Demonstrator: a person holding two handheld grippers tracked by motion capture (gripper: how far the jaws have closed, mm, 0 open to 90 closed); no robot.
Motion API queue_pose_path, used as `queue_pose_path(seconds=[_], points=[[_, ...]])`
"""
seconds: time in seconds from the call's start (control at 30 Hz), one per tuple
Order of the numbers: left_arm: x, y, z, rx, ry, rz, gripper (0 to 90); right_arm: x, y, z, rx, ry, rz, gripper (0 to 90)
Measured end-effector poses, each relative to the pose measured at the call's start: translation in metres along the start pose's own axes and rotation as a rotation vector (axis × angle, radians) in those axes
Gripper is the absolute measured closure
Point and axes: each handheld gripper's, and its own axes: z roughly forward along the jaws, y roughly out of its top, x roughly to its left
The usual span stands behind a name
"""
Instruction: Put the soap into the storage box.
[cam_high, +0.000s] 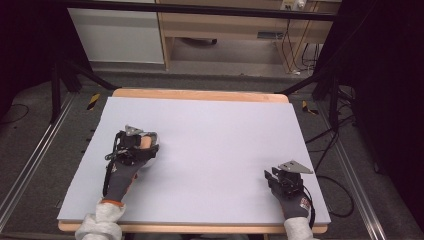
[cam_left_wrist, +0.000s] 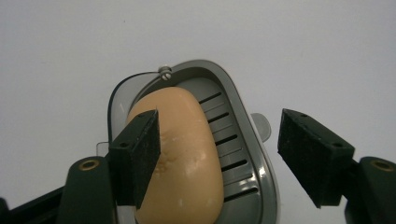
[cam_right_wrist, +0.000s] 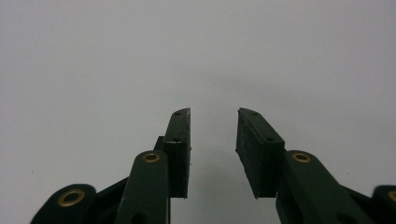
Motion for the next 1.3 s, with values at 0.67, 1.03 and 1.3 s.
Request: queue_pose_path(seconds=[0.67,1.03,1.3], points=[[-0.003,-0.03,-0.034,-0.14,-0.085,0.071,28.9,-0.003,0.0,-0.001,-0.045,-0.026,0.036,45.2],[0.0,-0.052,-0.05,-0.145,-0.085,0.094,28.4,-0.001,-0.002,0.0,-0.023,-0.066,0.024,36.2],[0.014,-0.076,-0.052,-0.098,-0.034,0.106,26.4,-0.002,-0.004,0.0,-0.007,-0.085,0.018,32.2]])
